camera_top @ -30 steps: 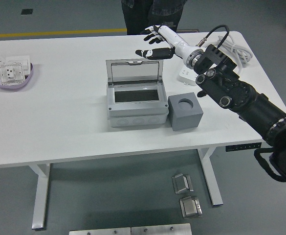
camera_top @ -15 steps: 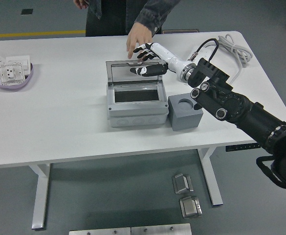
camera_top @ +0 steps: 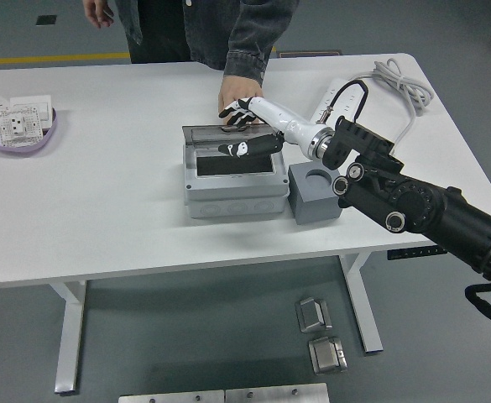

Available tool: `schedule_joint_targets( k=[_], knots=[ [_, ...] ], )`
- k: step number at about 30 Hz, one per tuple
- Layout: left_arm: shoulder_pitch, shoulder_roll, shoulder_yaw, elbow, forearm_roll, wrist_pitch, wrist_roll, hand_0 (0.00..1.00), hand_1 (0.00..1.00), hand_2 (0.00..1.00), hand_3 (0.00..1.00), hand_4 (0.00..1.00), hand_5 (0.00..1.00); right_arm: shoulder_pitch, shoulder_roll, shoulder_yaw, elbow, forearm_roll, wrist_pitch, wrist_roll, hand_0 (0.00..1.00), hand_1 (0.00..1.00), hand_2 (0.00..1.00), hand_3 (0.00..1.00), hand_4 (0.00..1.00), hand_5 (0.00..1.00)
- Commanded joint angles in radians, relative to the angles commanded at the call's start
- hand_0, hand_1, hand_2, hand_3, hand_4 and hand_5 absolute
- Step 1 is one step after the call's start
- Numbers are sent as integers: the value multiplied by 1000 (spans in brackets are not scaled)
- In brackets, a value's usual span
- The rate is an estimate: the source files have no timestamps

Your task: Pick up the cylinder from the cube,place it in the box,flap close box

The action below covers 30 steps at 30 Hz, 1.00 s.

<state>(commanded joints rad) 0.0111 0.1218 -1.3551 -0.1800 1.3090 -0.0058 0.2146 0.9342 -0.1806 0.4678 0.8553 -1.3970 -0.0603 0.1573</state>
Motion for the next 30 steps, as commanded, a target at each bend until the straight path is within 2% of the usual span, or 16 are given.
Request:
schedule_joint_targets(
  k=[7,16,22,27,30],
  knots=[
    [5,-4,-5,0,-2,1,-2,694,677,687,809,768,445,-50,-31,18,109,-58,7,-37,787,680,717,788,828,429],
    [11,-6,-19,0,4,2,2,694,677,687,809,768,445,-113,-48,81,179,-115,19,-66,769,680,719,793,827,428],
    [23,-4,-54,0,25,5,16,694,677,687,809,767,444,-187,-83,199,263,-184,55,-104,766,682,724,802,828,430],
    [35,-4,-71,0,28,8,22,694,677,686,809,768,445,-297,-117,342,381,-256,102,-164,755,678,725,803,827,428],
    [40,-8,-75,0,26,10,23,694,677,686,809,768,444,-370,-120,433,454,-282,108,-174,754,677,721,793,827,429]
  ],
)
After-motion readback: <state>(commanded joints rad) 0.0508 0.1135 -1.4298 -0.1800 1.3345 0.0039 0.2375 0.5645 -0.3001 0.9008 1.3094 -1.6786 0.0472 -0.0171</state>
